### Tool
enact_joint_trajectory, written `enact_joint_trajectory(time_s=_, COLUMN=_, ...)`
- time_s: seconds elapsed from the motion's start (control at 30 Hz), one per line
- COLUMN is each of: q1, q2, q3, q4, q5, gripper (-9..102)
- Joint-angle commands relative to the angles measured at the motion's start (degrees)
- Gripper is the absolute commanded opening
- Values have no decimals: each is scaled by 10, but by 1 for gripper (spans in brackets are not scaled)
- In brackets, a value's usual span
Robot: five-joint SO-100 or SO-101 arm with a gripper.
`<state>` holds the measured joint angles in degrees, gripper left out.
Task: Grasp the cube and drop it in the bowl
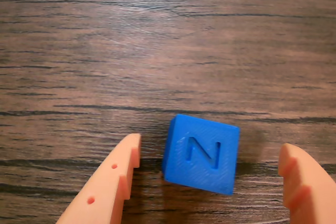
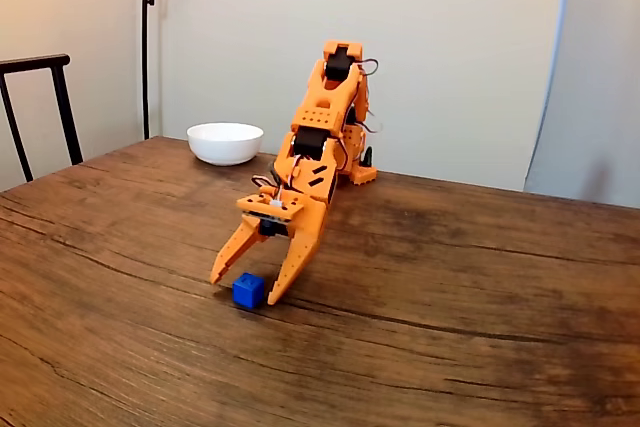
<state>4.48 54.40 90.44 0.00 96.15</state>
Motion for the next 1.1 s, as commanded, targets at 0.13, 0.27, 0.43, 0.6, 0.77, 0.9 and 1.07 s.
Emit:
enact_joint_trajectory(time_s=0.13, q1=4, q2=-24, q3=-32, q4=-8, q5=-1, gripper=35)
enact_joint_trajectory(time_s=0.27, q1=4, q2=-44, q3=-55, q4=-4, q5=-1, gripper=35)
enact_joint_trajectory(time_s=0.43, q1=4, q2=-47, q3=-49, q4=-2, q5=-14, gripper=35)
enact_joint_trajectory(time_s=0.6, q1=2, q2=-48, q3=-48, q4=-1, q5=-18, gripper=35)
enact_joint_trajectory(time_s=0.77, q1=4, q2=-48, q3=-49, q4=24, q5=-18, gripper=35)
enact_joint_trajectory(time_s=0.9, q1=3, q2=-41, q3=-55, q4=74, q5=-26, gripper=27)
enact_joint_trajectory(time_s=1.07, q1=2, q2=-44, q3=-59, q4=72, q5=-30, gripper=18)
